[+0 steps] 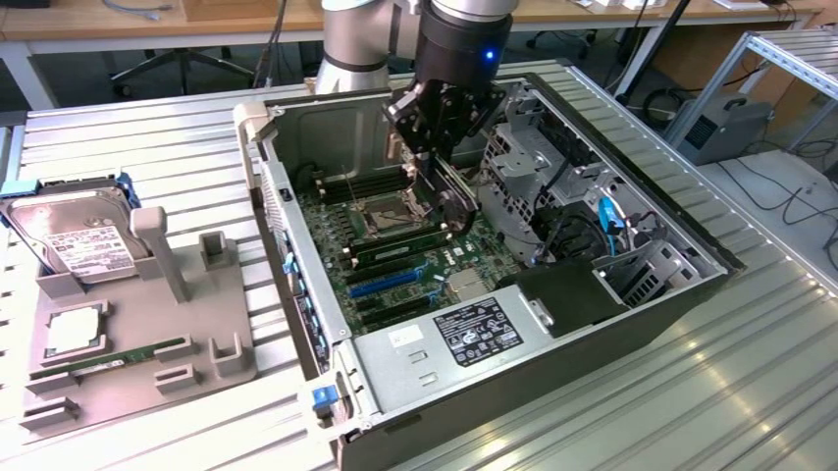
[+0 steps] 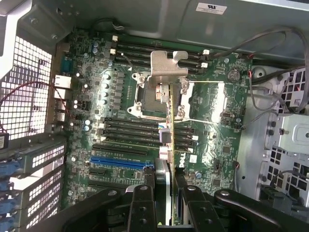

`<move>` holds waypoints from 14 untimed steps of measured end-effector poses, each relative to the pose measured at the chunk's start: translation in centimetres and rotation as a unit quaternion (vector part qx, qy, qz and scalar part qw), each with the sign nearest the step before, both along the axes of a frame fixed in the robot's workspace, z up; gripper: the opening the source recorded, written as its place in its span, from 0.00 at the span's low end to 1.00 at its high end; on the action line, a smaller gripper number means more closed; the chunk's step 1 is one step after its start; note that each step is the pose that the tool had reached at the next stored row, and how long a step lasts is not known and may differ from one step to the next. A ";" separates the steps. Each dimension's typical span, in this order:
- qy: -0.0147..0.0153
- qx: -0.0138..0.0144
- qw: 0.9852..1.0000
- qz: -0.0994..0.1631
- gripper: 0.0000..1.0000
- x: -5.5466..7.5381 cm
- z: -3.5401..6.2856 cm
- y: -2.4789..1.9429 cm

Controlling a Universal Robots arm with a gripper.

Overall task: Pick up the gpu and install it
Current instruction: 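Insert the gpu into the slot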

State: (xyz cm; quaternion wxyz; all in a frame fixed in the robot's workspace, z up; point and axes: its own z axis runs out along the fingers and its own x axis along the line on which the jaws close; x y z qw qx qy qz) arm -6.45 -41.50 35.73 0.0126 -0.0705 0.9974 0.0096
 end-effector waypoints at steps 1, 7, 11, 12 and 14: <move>0.000 0.000 1.000 0.001 0.27 0.0 0.00 0.00; 0.000 0.000 1.000 0.009 0.27 0.0 0.00 0.00; 0.000 0.000 1.000 0.015 0.27 0.0 0.00 0.00; 0.000 0.000 1.000 0.017 0.27 0.0 0.00 0.00; 0.000 0.000 1.000 0.020 0.27 0.0 0.00 0.00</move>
